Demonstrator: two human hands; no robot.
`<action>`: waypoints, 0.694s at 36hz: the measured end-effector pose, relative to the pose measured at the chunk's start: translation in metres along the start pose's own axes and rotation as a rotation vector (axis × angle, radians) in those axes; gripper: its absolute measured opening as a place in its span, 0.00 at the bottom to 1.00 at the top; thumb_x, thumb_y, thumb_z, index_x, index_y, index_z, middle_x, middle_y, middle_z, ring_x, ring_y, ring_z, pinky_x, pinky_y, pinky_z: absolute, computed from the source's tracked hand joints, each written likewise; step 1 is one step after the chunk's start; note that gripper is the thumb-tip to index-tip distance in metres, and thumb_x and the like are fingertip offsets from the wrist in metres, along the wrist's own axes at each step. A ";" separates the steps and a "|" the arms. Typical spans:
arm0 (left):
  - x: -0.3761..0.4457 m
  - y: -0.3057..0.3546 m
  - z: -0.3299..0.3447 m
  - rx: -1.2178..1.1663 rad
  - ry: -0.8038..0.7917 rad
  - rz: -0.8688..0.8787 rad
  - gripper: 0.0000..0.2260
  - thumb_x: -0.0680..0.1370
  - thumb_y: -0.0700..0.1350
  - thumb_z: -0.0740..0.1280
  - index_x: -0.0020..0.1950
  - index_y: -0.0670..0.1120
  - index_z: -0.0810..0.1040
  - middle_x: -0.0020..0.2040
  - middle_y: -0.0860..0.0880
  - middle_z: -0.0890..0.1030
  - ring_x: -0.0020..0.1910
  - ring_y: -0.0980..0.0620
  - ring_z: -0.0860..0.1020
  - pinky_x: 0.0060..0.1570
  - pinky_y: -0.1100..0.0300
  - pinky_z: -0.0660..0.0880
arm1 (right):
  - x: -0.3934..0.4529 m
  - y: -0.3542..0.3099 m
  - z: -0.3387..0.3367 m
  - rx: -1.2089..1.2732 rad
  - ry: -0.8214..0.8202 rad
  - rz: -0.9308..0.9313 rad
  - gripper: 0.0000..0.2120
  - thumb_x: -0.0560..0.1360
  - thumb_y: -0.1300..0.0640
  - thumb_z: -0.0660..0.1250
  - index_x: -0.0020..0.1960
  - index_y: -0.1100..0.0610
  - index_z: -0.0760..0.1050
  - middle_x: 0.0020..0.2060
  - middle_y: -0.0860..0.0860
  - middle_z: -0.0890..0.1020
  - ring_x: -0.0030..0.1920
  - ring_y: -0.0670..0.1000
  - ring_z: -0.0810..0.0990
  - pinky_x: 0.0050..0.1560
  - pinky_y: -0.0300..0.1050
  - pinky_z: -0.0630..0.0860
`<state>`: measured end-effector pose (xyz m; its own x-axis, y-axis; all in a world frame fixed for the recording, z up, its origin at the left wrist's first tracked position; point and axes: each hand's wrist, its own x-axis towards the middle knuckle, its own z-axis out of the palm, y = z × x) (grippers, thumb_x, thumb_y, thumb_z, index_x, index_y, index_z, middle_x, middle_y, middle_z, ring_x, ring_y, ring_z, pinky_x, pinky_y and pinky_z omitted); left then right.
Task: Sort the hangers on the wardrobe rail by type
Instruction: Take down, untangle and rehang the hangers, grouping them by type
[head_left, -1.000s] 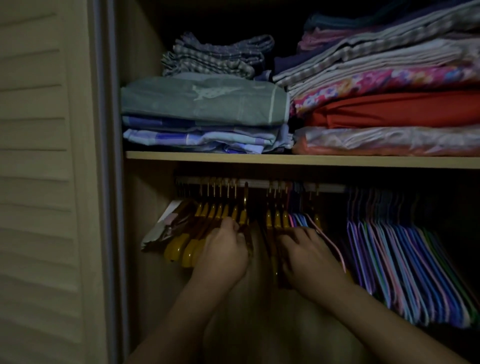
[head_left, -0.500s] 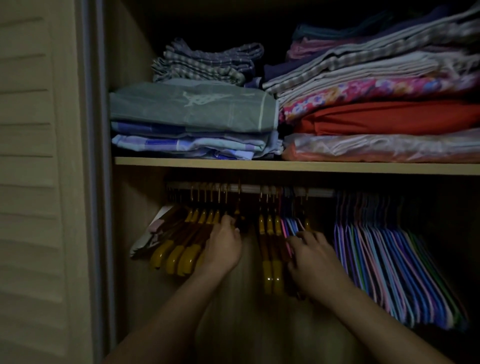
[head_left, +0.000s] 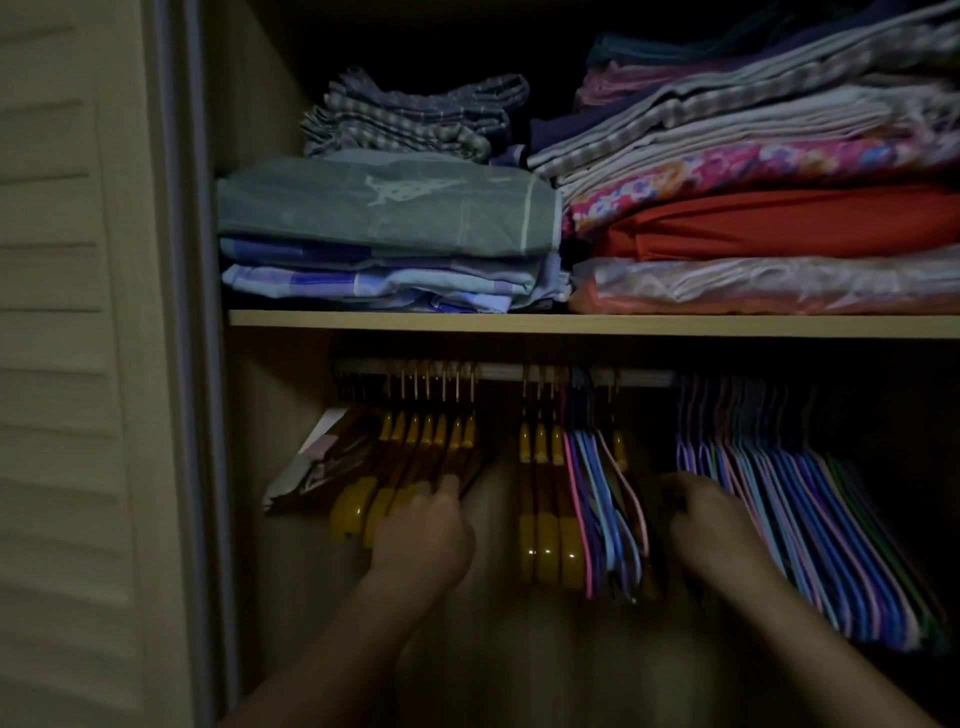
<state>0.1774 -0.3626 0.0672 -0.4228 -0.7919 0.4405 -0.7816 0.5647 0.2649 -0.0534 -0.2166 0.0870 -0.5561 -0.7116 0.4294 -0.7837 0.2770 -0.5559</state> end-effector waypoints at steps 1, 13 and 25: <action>-0.004 0.000 -0.002 0.024 0.004 0.010 0.20 0.81 0.51 0.59 0.73 0.52 0.64 0.67 0.47 0.73 0.62 0.46 0.76 0.57 0.51 0.76 | 0.000 0.000 0.001 -0.005 -0.014 0.014 0.16 0.79 0.64 0.62 0.66 0.57 0.76 0.57 0.55 0.82 0.53 0.54 0.79 0.49 0.39 0.68; 0.001 0.028 -0.063 -0.041 0.456 0.248 0.29 0.80 0.50 0.64 0.79 0.53 0.59 0.77 0.46 0.57 0.76 0.47 0.60 0.70 0.51 0.66 | 0.003 0.020 0.031 0.039 -0.157 0.146 0.19 0.81 0.52 0.61 0.71 0.54 0.70 0.56 0.54 0.81 0.51 0.53 0.81 0.45 0.42 0.73; 0.074 0.029 -0.106 0.212 0.548 0.311 0.37 0.74 0.49 0.66 0.80 0.49 0.54 0.78 0.38 0.59 0.78 0.37 0.55 0.77 0.38 0.51 | -0.011 0.006 0.038 0.305 -0.113 0.154 0.27 0.80 0.53 0.65 0.77 0.50 0.61 0.56 0.46 0.80 0.53 0.47 0.79 0.51 0.39 0.75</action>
<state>0.1717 -0.3800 0.1984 -0.3924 -0.3355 0.8564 -0.7579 0.6456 -0.0943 -0.0410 -0.2316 0.0516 -0.6136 -0.7483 0.2522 -0.5651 0.1930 -0.8021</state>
